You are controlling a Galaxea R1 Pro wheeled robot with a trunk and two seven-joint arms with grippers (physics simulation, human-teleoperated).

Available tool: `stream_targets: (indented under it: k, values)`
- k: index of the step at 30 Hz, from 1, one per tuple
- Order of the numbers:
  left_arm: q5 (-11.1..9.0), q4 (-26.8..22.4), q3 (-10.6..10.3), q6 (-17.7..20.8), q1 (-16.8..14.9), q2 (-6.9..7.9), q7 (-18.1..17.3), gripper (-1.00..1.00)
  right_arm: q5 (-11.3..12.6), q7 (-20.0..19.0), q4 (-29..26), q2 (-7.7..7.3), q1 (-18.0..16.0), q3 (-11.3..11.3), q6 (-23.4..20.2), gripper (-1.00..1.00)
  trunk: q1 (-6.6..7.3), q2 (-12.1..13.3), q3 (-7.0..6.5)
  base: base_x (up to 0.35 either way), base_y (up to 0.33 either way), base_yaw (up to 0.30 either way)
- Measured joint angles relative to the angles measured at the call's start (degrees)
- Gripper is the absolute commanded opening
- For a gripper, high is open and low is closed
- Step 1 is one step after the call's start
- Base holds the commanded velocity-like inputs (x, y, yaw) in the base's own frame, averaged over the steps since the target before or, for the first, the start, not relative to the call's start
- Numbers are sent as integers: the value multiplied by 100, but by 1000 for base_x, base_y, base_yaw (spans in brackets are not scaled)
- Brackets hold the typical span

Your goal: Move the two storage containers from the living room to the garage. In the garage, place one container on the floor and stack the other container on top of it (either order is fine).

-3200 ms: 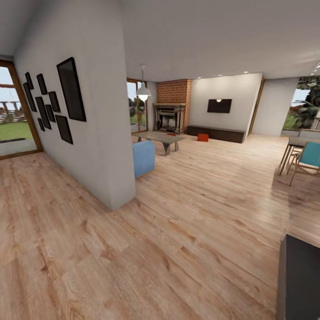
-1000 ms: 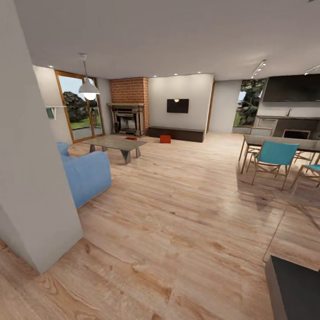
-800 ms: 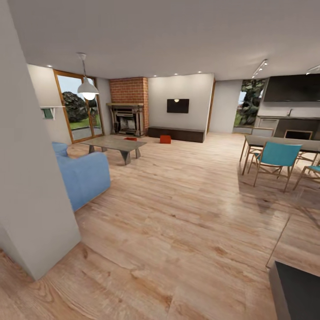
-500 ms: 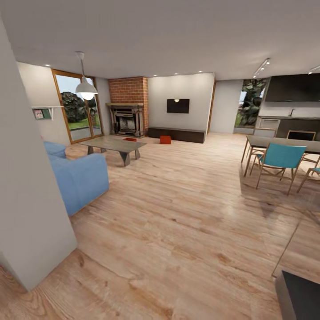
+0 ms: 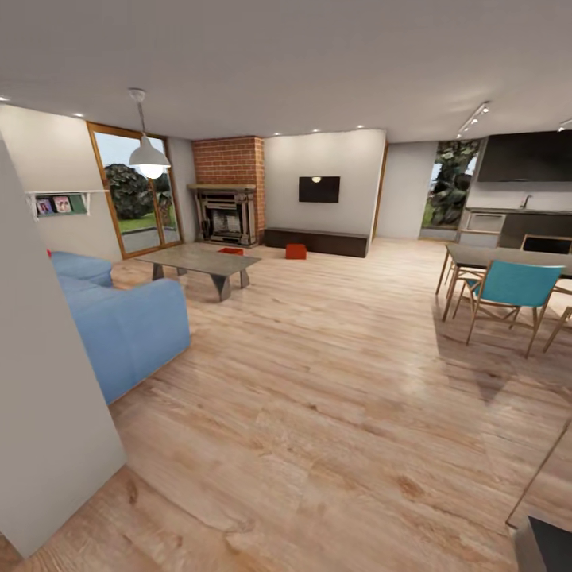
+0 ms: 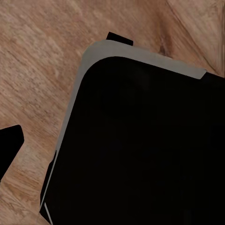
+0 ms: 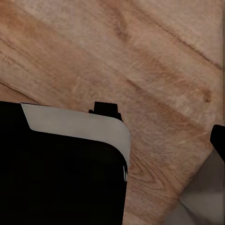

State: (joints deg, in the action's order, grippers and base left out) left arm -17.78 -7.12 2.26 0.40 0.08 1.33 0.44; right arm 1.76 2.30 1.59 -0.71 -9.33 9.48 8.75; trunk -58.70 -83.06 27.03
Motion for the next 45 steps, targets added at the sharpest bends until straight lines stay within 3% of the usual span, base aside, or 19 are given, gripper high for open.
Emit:
stream_targets:
  k: [28,45]
  values:
    - [1,0,0,16,0,1,-4,100,0,3,0,25,0,0,7,100,0,0,0,326,0,-2]
    - [2,0,0,16,0,0,-3,100,0,9,0,30,1,0,10,100,0,0,40,326,0,-234]
